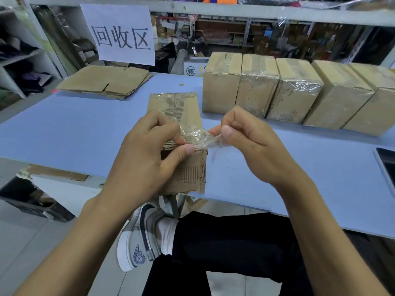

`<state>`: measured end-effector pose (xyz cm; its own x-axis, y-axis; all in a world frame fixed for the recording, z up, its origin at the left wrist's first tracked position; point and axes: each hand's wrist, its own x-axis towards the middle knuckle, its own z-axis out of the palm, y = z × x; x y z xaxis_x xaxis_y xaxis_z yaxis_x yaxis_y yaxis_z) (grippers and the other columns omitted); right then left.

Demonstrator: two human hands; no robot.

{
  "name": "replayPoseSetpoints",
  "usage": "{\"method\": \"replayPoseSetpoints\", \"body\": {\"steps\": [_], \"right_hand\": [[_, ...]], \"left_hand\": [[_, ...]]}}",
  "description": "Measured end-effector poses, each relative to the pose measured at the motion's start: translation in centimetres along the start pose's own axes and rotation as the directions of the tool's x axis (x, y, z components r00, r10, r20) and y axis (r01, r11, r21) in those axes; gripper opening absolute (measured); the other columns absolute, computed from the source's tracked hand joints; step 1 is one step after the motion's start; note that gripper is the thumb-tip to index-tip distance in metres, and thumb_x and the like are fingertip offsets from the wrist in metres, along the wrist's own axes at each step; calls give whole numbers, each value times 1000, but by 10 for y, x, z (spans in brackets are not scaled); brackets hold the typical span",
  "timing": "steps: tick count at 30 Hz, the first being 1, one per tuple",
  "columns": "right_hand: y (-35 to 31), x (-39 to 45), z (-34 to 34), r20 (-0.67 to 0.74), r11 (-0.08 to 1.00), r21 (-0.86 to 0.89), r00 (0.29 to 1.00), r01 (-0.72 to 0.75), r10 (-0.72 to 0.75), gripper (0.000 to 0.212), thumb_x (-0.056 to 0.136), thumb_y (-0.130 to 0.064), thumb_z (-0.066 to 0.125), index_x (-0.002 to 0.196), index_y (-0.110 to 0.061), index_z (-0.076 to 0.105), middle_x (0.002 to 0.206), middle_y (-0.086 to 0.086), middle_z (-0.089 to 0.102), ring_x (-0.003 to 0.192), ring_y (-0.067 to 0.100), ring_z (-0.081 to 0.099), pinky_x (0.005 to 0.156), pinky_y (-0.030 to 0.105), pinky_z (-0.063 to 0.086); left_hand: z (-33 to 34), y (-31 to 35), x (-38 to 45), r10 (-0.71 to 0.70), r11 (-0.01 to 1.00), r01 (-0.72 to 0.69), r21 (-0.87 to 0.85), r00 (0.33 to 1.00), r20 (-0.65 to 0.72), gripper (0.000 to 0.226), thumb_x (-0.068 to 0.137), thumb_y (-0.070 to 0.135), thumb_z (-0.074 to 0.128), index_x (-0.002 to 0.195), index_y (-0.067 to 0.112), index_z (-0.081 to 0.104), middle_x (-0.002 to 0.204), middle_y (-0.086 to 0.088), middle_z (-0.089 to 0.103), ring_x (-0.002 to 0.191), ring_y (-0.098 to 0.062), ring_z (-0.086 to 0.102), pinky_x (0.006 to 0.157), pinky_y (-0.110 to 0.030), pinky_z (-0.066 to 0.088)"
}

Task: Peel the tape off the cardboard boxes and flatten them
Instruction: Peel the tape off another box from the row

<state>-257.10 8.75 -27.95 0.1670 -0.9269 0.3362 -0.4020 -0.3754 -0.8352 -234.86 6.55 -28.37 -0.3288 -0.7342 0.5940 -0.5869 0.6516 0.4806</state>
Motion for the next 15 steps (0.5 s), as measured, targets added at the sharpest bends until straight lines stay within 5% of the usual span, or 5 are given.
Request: {"method": "replayPoseSetpoints", "body": {"steps": [2,5,10,13,15], "right_hand": [[-4,-3,8,-26,1000,-4,1000,-11,11,26,90,-49,58,99,-25,55,97,0,68,91,20,66,77,42,52],[-4,-4,16,-37,990,-124,996,73,-78,30,82,-45,74,100,-27,59,96,-17,63,89,9,63,74,15,46],[9,7,14,20,997,68,999,47,-48,17,85,-26,76,86,-15,63,93,-3,64,88,15,63,81,33,52],[8,16,6,52,966,255,998,-45,32,14,89,-1,70,82,5,59,86,11,65,75,16,64,74,31,54],[5,25,1,-20,916,388,992,-104,122,19,94,-1,62,76,1,56,80,13,69,66,18,67,65,30,57]], "left_hand": [[1,1,-1,-7,1000,7,5,1000,-5,26,84,41,69,81,16,65,94,8,52,91,-15,55,75,-14,38],[2,1,0,-5,1000,5,15,1000,-11,24,83,40,71,80,16,65,92,8,51,86,-13,53,73,-13,37],[1,0,0,-7,1000,6,-25,1000,-12,24,82,39,73,80,16,66,92,10,51,86,-8,52,75,-8,36],[2,0,1,-9,1000,9,-18,1000,-8,23,80,37,74,80,16,65,92,12,50,86,-9,52,74,-8,35],[2,0,1,-13,999,13,-36,1000,2,23,80,39,73,80,18,64,93,12,50,88,-12,54,75,-9,36]]}}
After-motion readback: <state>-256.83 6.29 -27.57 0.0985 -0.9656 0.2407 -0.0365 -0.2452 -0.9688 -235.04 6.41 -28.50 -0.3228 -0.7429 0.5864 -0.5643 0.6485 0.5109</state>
